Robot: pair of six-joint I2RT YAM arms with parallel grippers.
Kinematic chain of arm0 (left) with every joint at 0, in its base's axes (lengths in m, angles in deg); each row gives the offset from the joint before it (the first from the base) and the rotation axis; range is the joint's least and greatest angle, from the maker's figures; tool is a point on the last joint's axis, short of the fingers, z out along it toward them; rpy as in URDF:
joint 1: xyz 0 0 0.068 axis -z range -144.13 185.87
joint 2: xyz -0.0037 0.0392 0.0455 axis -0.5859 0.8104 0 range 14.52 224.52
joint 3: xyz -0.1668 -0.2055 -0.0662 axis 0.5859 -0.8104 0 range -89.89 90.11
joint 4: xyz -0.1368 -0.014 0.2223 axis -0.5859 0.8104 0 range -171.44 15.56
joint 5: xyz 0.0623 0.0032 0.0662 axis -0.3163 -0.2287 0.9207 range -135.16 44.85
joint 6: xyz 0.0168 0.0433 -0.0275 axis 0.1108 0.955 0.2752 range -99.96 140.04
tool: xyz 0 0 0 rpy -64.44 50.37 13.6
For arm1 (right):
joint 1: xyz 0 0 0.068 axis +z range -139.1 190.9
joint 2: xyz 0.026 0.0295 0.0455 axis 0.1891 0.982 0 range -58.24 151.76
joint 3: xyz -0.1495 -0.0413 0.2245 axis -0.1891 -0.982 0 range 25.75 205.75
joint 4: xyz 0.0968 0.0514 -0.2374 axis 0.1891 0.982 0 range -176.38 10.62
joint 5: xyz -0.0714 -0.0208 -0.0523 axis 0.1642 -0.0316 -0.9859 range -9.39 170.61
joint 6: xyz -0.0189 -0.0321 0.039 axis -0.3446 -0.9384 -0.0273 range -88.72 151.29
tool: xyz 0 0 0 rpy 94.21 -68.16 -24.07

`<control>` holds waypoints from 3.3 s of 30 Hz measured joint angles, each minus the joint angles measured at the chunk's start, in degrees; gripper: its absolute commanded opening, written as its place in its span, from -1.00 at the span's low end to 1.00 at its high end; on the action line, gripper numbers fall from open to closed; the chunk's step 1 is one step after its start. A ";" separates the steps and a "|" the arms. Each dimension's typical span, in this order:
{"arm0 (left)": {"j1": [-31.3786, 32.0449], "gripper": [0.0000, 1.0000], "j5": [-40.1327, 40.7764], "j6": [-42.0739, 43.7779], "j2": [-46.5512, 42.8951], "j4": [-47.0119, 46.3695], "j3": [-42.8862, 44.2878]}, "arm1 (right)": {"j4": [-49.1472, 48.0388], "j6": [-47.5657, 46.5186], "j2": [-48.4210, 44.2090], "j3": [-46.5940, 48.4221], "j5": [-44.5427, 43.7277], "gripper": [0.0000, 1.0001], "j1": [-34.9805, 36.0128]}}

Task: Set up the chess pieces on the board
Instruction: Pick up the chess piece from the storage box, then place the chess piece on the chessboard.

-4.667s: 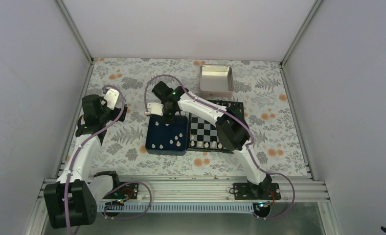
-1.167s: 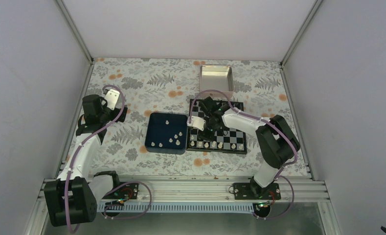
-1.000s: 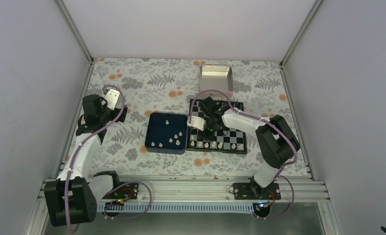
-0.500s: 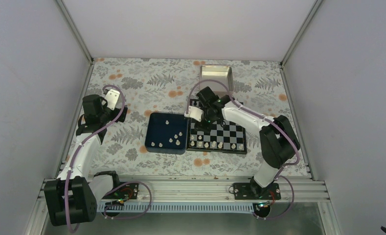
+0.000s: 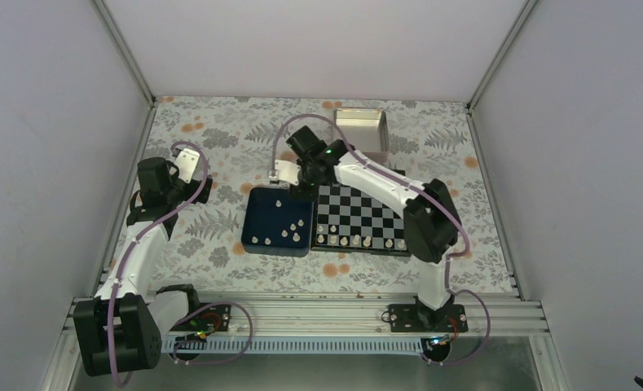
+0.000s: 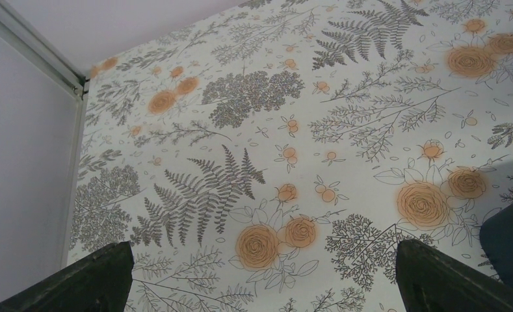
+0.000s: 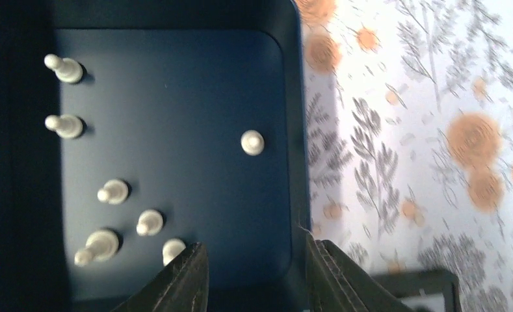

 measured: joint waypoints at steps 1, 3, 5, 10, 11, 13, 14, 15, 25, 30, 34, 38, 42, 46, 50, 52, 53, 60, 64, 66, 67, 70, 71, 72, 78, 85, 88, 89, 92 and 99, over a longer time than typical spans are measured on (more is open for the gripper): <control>0.00 1.00 0.00 0.00 0.00 0.00 0.00 | 0.17 -0.15 1.62 1.36 -0.31 -0.16 0.83; 0.00 1.00 -0.02 0.00 -0.02 0.00 0.00 | 0.17 -0.28 4.17 3.15 -0.81 -0.15 2.08; 0.00 1.00 -0.02 0.00 -0.11 0.00 0.00 | 0.44 -0.50 6.75 4.68 -1.29 -0.15 3.13; 0.00 1.00 -0.07 0.02 -0.57 -0.02 -0.07 | 0.79 -0.83 12.50 8.68 -2.40 -0.16 4.04; 0.00 1.00 -0.17 0.02 -0.63 -0.02 -0.11 | 0.79 -0.87 13.27 9.18 -2.71 -0.16 4.07; 0.00 1.00 -0.57 0.02 -0.63 0.00 -0.13 | 0.85 -1.05 14.88 10.40 -3.30 -0.16 4.39; 0.00 1.00 -0.74 0.02 -0.63 0.00 -0.13 | 0.85 -1.07 15.41 10.78 -3.43 -0.16 4.39; 0.00 1.00 -0.90 0.02 -0.63 0.00 -0.13 | 0.83 -1.07 15.98 11.17 -3.54 -0.16 4.42; 0.00 1.00 -1.25 0.02 -0.87 0.02 -0.22 | 1.01 -1.14 19.43 14.51 -4.81 -0.13 4.79; -0.02 1.00 -1.55 0.02 -1.07 0.02 -0.22 | 0.83 -1.27 20.85 14.73 -5.22 -0.13 4.96; -0.02 1.00 -1.90 0.04 -1.07 0.02 -0.24 | 0.81 -1.29 21.51 14.88 -5.99 -0.14 5.16; -0.07 1.00 -2.21 0.04 -1.07 0.02 -0.24 | 0.79 -1.29 21.64 14.88 -6.01 -0.19 5.18; -0.07 1.00 -2.23 0.04 -1.07 0.02 -0.24 | 0.79 -1.27 21.70 14.88 -5.97 -0.27 5.16; -0.07 1.00 -2.25 0.04 -1.14 0.02 -0.24 | 0.68 -1.29 22.29 15.13 -5.77 -0.25 5.27; -0.07 1.00 -2.27 0.04 -1.18 0.02 -0.24 | 0.59 -1.29 23.23 15.32 -5.79 -0.25 5.81; -0.09 1.00 -2.27 0.02 -1.18 0.04 -0.24 | 0.55 -1.29 23.56 15.39 -5.79 -0.29 6.08; -0.11 1.00 -2.29 0.04 -1.20 0.04 -0.24 | 0.55 -1.29 23.65 15.54 -5.81 -0.33 6.21; -0.11 1.00 -2.43 0.02 -1.38 0.04 -0.24 | 0.48 -1.29 23.85 15.98 -5.77 -0.42 6.60; -0.11 1.00 -2.43 0.02 -1.38 0.04 -0.24 | 0.46 -1.29 23.85 15.98 -5.77 -0.37 6.71; -0.11 1.00 -2.43 0.04 -1.38 0.04 -0.24 | 0.46 -1.31 23.85 15.98 -5.77 -0.36 6.71; -0.11 1.00 -2.43 0.02 -1.38 0.04 -0.24 | 0.46 -1.31 23.85 16.00 -5.77 -0.36 6.73; -0.11 1.00 -2.43 0.04 -1.38 0.04 -0.24 | 0.50 -1.29 23.89 16.37 -5.77 -0.38 6.86; -0.11 1.00 -2.43 0.04 -1.38 0.04 -0.24 | 0.50 -1.29 23.91 16.52 -5.77 -0.38 6.95; -0.11 1.00 -2.43 0.04 -1.38 0.04 -0.24 | 0.46 -1.31 23.91 16.68 -5.77 -0.39 7.04; -0.11 1.00 -2.45 0.02 -1.38 0.04 -0.24 | 0.42 -1.36 24.11 17.31 -5.75 -0.59 7.39; -0.11 1.00 -2.51 0.02 -1.38 0.04 -0.24 | 0.79 -1.40 24.26 17.62 -5.68 -0.87 7.39; -0.11 1.00 -2.54 0.02 -1.38 0.04 -0.24 | 0.81 -1.42 24.26 17.64 -5.62 -0.90 7.39; -0.11 1.00 -2.54 0.02 -1.38 0.04 -0.24 | 0.81 -1.44 24.26 17.64 -5.60 -0.91 7.39; -0.11 1.00 -2.54 0.02 -1.38 0.04 -0.24 | 0.83 -1.46 23.54 16.76 -5.60 -0.91 7.39; -0.13 1.00 -2.49 0.02 -1.38 0.04 -0.24 | 2.54 -1.25 11.47 7.54 -3.91 -0.91 6.08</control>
